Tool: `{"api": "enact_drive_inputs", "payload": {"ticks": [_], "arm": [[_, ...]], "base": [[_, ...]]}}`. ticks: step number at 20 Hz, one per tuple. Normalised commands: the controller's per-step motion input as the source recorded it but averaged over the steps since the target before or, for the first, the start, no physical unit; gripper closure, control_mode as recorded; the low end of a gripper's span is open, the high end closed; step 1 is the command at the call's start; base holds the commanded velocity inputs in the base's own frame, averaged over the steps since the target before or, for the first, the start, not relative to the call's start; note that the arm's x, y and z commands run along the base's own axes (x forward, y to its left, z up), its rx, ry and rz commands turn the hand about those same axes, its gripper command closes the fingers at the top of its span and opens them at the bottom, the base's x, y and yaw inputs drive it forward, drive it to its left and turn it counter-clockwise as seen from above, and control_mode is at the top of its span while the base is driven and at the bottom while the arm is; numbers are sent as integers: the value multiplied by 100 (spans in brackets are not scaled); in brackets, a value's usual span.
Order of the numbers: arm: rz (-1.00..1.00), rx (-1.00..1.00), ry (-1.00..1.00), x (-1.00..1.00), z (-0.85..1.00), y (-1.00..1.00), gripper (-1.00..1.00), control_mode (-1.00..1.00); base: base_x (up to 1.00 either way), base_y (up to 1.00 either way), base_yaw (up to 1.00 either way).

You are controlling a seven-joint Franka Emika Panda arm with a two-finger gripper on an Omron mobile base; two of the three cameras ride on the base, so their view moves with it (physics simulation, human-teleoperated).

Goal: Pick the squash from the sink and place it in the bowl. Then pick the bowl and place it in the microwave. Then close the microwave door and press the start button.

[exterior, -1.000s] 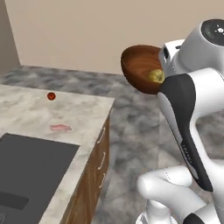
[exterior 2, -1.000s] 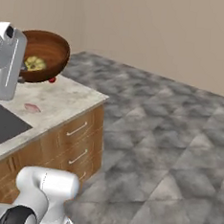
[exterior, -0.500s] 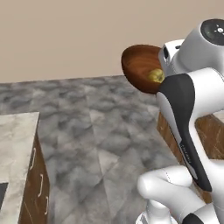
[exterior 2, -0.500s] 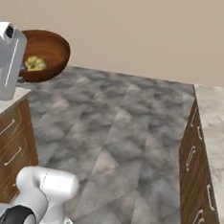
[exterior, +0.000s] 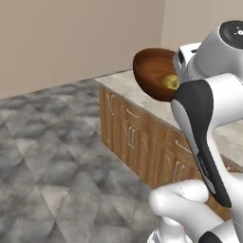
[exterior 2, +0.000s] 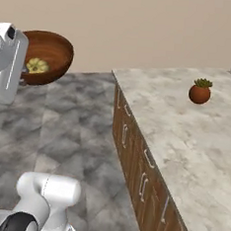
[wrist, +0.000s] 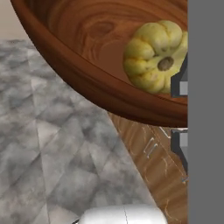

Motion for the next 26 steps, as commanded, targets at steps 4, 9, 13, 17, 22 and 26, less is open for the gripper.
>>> {"api": "enact_drive_inputs", "payload": {"ticks": [4,9,13,17,22,26], "arm": [[0,0,0,0,0,0,100,100],[0,0,0,0,0,0,100,100],[0,0,0,0,0,0,100,100],[0,0,0,0,0,0,100,100],[0,0,0,0,0,0,100,100],[0,0,0,0,0,0,100,100]], "base": [[0,-29,-69],[0,-36,-69],[0,-31,-69],[0,-58,-66],[0,-75,-62],[7,-77,-50]]}}
